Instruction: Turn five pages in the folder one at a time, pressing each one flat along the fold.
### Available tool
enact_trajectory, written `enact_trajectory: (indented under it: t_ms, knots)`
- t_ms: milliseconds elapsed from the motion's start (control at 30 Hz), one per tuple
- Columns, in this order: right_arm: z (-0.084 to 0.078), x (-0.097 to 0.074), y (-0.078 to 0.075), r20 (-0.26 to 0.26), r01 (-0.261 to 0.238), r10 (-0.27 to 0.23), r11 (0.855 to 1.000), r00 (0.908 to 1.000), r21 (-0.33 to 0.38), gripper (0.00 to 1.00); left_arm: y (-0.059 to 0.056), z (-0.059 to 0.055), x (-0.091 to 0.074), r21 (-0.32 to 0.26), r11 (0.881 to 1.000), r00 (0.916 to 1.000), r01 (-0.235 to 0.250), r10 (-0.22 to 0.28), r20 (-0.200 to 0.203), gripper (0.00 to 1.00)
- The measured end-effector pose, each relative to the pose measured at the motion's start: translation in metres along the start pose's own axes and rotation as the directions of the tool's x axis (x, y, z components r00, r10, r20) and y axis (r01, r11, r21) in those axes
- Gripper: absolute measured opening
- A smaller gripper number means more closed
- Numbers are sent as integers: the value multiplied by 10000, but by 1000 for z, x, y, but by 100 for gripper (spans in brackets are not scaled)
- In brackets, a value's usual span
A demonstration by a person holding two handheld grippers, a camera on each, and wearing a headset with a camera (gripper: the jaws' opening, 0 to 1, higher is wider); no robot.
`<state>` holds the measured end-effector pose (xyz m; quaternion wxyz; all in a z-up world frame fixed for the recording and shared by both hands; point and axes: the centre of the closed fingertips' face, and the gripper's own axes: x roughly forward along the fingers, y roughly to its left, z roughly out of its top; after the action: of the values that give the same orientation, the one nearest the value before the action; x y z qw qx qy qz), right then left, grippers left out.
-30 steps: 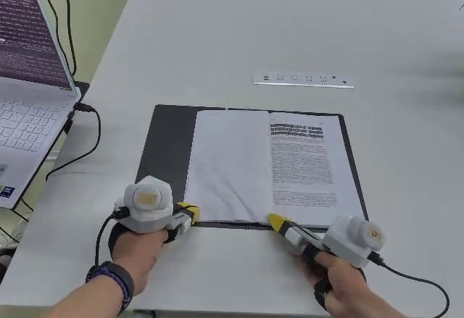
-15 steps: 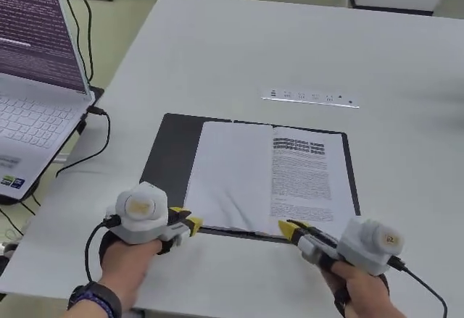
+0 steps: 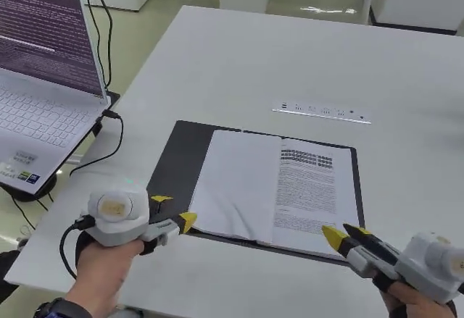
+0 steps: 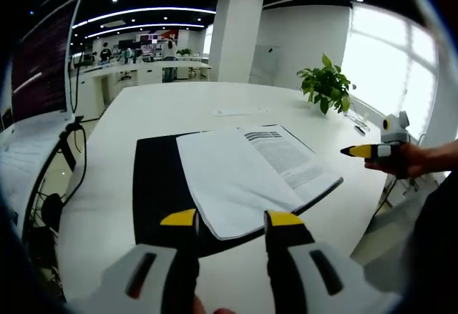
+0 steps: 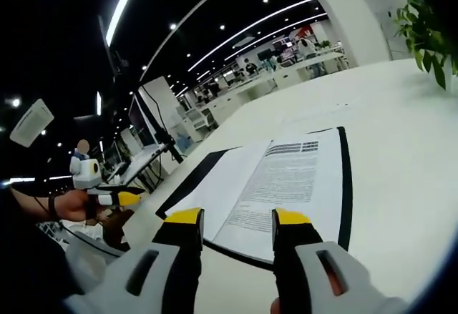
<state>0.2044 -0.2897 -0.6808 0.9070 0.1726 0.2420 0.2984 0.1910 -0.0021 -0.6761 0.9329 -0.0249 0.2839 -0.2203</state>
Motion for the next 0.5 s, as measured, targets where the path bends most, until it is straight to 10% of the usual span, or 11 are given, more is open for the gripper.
enact_trajectory:
  t_ms: [500]
  knots:
    - [-10,-38,-3,-34,559,-560,9983,9984,-182,52,4,15,-49,195,9950,9941,-978,968,482,49]
